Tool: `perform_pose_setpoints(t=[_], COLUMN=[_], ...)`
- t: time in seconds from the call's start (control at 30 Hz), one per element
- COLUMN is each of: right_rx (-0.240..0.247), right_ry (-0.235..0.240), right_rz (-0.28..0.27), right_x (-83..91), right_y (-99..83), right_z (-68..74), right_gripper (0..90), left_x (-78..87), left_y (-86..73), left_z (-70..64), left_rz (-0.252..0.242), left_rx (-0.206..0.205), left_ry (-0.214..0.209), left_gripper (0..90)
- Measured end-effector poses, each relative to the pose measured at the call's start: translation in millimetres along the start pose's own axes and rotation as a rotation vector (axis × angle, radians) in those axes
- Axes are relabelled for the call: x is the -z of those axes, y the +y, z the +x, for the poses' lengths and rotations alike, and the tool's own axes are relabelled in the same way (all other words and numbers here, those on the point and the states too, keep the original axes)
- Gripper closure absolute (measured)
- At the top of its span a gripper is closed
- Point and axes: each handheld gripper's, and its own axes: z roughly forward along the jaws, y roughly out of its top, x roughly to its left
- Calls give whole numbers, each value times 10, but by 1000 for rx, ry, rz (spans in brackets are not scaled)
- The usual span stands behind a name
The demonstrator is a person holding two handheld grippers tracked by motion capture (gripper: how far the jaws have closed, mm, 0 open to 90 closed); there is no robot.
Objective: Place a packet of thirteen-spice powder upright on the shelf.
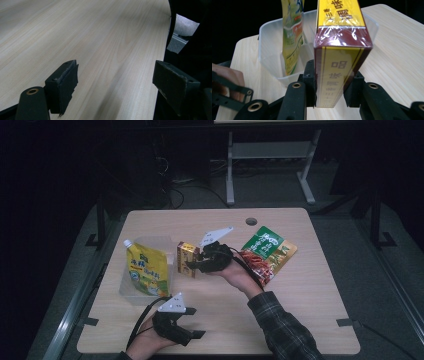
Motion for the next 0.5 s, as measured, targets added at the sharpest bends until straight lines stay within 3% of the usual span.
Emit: perform_pose_setpoints(t=[0.1,0.33,0.37,0.4,0.5], right_rx=[60,121,121,155,161], right_ry=[24,84,84,72,82], right_rz=[21,52,52,63,71], right_x=[-94,-247,-247,-297,-358], right_y=[83,192,192,228,265], right_z=[-39,-84,-84,-102,-103], right_gripper=[672,672,672,672,672], left_x=[-5,-32,-32,-35,-43], left_y=[3,0,0,1,4], left_z=[2,1,1,1,-10], left_rz=[-4,-2,-2,-2,0], left_rx=[2,11,11,9,7], left_ry=[-4,-25,-25,-29,-35], left_gripper=[196,196,196,196,196])
